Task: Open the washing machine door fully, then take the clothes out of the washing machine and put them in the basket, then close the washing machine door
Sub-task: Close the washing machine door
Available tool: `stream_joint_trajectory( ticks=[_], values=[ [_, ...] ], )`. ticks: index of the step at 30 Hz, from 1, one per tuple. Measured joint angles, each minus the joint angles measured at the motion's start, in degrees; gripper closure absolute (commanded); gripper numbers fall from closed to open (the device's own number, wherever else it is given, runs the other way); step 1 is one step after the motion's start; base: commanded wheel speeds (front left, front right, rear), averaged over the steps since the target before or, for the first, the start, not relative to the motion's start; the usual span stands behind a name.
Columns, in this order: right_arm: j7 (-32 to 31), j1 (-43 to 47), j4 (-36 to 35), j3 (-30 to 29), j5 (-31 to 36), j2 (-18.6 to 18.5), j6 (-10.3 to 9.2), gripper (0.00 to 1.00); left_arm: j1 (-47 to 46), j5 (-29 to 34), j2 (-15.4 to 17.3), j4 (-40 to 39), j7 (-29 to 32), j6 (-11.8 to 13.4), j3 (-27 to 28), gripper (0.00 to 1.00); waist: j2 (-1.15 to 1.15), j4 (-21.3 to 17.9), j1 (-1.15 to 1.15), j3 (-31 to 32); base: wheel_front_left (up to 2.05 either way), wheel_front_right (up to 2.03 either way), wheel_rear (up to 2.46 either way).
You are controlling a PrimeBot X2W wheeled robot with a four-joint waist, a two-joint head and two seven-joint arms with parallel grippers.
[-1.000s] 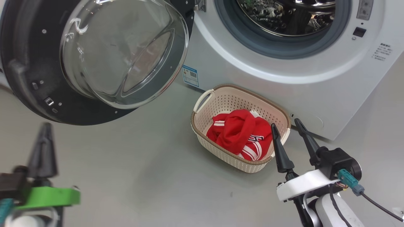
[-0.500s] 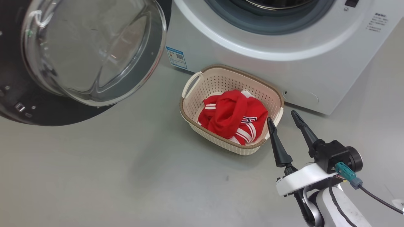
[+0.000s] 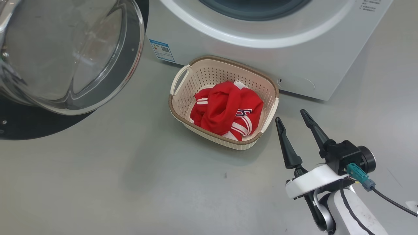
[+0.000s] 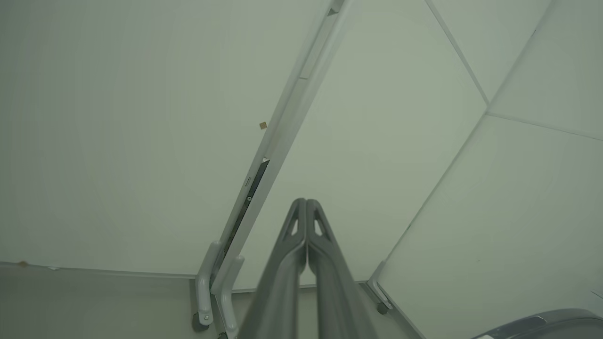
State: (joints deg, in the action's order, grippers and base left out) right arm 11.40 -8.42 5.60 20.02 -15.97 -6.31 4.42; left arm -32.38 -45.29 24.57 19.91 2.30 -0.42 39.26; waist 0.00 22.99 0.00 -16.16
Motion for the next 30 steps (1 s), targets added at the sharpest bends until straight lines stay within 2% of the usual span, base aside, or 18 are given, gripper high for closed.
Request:
stream_joint_trajectory(
  ticks=[4, 7, 9, 15, 30],
  values=[
    [-0.02, -0.47, -0.14, -0.03, 0.0, -0.08, 0.01, 0.0, -5.73, -7.79, -1.48, 6.66, 4.58, 3.68, 4.48, 1.0, 0.0, -0.61, 0.0, -0.45, 0.0, 0.0, 0.0],
    [-0.08, -0.92, -0.25, 0.23, 0.0, -0.05, 0.03, 0.0, -7.88, -10.05, -1.25, 11.07, 7.77, 5.98, 6.42, 1.0, 0.0, -1.1, 0.0, -0.73, 0.0, 0.0, 0.0],
    [-0.09, -1.12, -0.31, 0.36, 0.01, -0.05, 0.03, 0.0, -8.54, -10.59, -1.21, 13.86, 9.68, 6.51, 7.23, 1.0, 0.0, -1.45, 0.0, -0.89, 0.0, 0.0, 0.0],
    [-0.08, -1.8, -0.34, 0.55, 0.01, 0.02, 0.03, 0.0, -11.12, -13.28, -0.75, 20.47, 14.91, 7.22, 8.84, 1.0, 0.0, -2.33, 0.0, -1.28, 0.0, 0.0, 0.0],
    [-0.08, -1.89, -0.33, 0.1, 0.0, 0.01, -0.02, 0.0, -16.71, -14.64, 1.38, 30.03, 20.22, 7.27, 10.29, 1.0, 0.0, -3.68, 0.0, -1.6, 0.0, 0.0, 0.0]
  ],
)
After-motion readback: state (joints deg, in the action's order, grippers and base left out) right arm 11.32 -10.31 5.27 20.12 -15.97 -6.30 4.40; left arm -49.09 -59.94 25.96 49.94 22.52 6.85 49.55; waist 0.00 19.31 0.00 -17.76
